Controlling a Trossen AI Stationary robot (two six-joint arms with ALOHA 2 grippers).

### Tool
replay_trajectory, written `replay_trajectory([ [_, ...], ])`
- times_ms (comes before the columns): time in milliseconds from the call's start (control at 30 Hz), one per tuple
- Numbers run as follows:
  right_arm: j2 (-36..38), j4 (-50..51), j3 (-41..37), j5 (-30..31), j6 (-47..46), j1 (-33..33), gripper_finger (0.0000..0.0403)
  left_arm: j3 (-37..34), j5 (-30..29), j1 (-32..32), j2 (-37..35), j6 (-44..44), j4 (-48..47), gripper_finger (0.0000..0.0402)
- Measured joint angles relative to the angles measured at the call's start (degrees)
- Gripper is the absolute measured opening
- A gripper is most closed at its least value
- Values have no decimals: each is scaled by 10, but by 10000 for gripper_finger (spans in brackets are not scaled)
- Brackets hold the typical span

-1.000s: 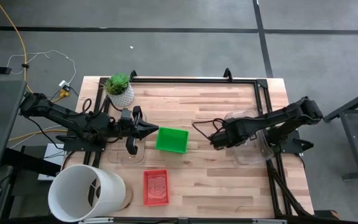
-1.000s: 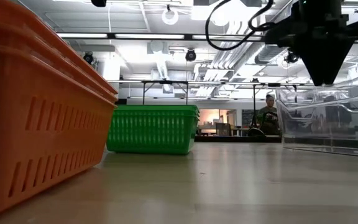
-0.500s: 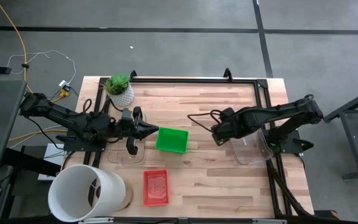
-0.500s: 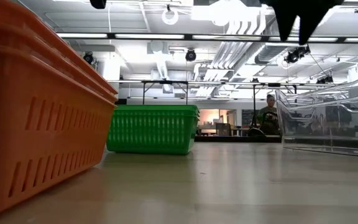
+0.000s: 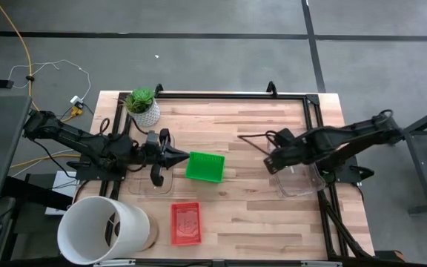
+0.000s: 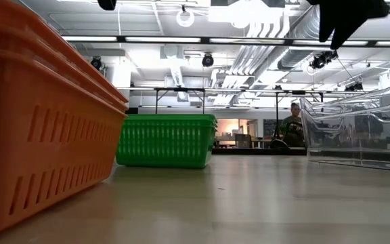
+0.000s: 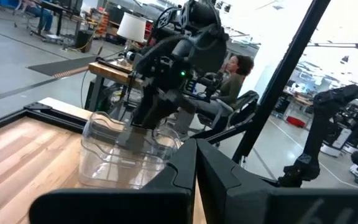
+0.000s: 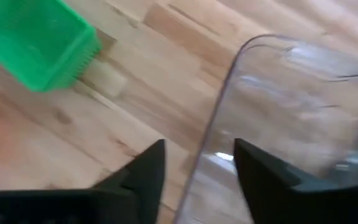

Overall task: Stack baskets by color
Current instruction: Stack the top center transparent bin on the right transparent bin

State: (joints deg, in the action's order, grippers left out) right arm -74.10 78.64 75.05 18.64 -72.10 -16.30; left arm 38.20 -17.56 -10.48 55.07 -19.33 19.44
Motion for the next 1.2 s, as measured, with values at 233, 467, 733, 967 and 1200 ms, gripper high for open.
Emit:
replay_trajectory([
  [233,94,-137,-116,6,-26,-4,13,0,-10,0,0,0,-4,0],
  [467,102,-177,-99,76,28,3,3,0,-12,0,0,0,-4,0],
  [733,105,-210,-96,63,108,24,2,0,-11,5,0,-2,-3,0],
  [967,106,-233,-96,58,131,37,0,0,-11,5,0,-2,-3,0],
  [1200,106,-264,-96,48,157,52,0,0,-11,5,0,0,-4,0],
])
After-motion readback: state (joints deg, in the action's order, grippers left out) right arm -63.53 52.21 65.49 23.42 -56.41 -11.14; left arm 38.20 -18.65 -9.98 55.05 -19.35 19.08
